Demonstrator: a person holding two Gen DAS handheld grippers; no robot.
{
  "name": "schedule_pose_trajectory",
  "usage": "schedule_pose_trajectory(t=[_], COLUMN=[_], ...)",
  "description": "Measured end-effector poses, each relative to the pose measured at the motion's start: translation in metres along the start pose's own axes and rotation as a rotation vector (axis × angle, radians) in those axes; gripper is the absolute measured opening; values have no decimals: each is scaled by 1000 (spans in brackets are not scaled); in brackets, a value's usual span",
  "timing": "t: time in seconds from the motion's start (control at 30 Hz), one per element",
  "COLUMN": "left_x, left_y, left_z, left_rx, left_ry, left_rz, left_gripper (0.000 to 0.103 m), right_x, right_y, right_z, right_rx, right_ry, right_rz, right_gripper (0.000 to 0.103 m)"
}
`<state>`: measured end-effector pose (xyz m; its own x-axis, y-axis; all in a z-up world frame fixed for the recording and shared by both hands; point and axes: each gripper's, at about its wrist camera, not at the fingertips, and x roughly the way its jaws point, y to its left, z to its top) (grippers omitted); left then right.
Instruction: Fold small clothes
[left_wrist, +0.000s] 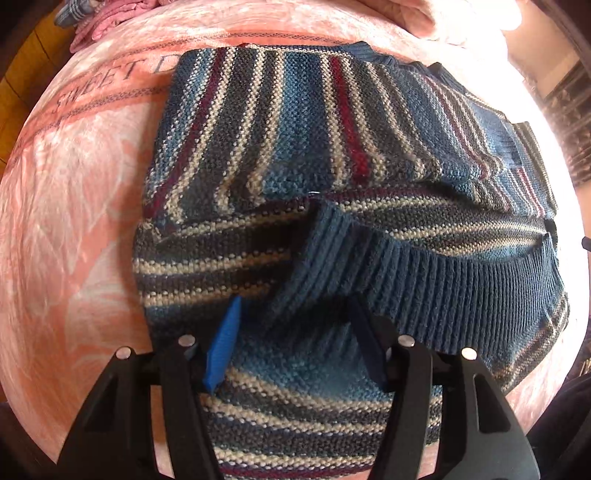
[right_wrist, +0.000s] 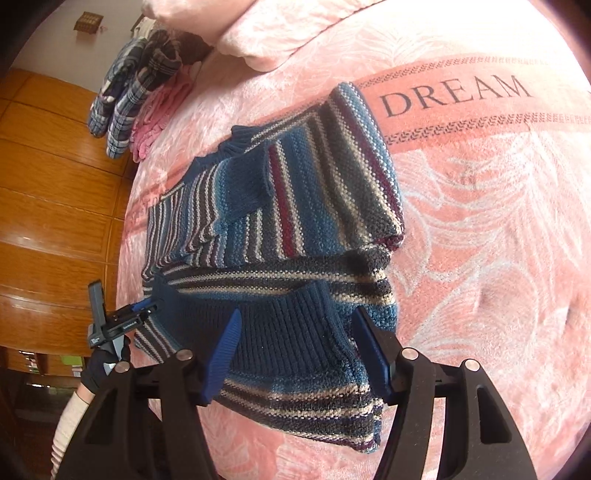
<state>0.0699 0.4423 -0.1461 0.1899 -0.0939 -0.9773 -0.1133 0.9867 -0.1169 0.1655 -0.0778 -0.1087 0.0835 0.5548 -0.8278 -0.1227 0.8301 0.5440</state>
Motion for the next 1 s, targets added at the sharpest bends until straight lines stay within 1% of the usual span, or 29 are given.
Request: schedule_pose_trajectory(t=[0.03, 0.07, 0.1, 0.13, 0.17, 0.23, 0.3, 0.37, 0.43, 0.5, 0.6, 0.67, 0.7, 0.73, 0.77, 0.8, 0.87, 0.9, 1.0], left_x=[1, 0, -1, -2, -3, -4, -6, -4, -2, 1, 4, 6, 5, 3, 0, -5, -18, -27, -56], left_y=[-1, -5, -8, -14, -15, -10, -1, 3, 5, 4, 0, -6, -11, -15, -16, -18, -20, -20, -12], left_z=[0, 0, 0, 0, -1, -2, -4, -5, -6, -5, -3, 0, 0, -1, -2, -3, -5, -6, -10], left_rx=[-3, -7, 2, 18, 26, 1, -32, -35, -27, -19, 8, 26, 44, 61, 69, 67, 57, 51, -8], left_ry=[4, 4, 0, -4, -8, -12, -15, -11, -6, 1, 4, 0, -4, -11, -17, -24, -51, -71, -141], left_rz=[-9, -19, -11, 4, 9, -16, -49, -56, -36, -12, 9, 18, 23, 42, 54, 44, -5, -24, -102], left_gripper=[36, 29, 23, 18, 17, 12, 11, 11, 19, 26, 26, 21, 11, 9, 8, 8, 8, 8, 8], right_x=[3, 7, 11, 16, 23, 36, 47, 54, 63, 75, 89, 89, 88, 85, 81, 77, 62, 52, 16], right_y=[2, 5, 7, 9, 10, 9, 9, 12, 12, 11, 13, 19, 23, 25, 28, 30, 32, 31, 27], right_z=[-1, -1, -2, -4, -5, -8, -11, -13, -12, -11, -16, -20, -21, -22, -23, -24, -25, -24, -23], right_rx=[-16, -38, -63, -85, -101, -123, -151, -182, -201, -209, -259, -305, -311, -318, -332, -344, -335, -326, -277], right_ry=[4, 8, 13, 20, 33, 63, 83, 90, 96, 115, 133, 126, 128, 119, 107, 100, 80, 66, 16], right_rz=[-8, -23, -49, -83, -113, -147, -170, -185, -192, -229, -272, -303, -285, -281, -287, -283, -249, -222, -88], right_gripper=[63, 63, 63, 63, 63, 63, 63, 63, 63, 63, 62, 50, 32, 15, 13, 12, 11, 10, 9])
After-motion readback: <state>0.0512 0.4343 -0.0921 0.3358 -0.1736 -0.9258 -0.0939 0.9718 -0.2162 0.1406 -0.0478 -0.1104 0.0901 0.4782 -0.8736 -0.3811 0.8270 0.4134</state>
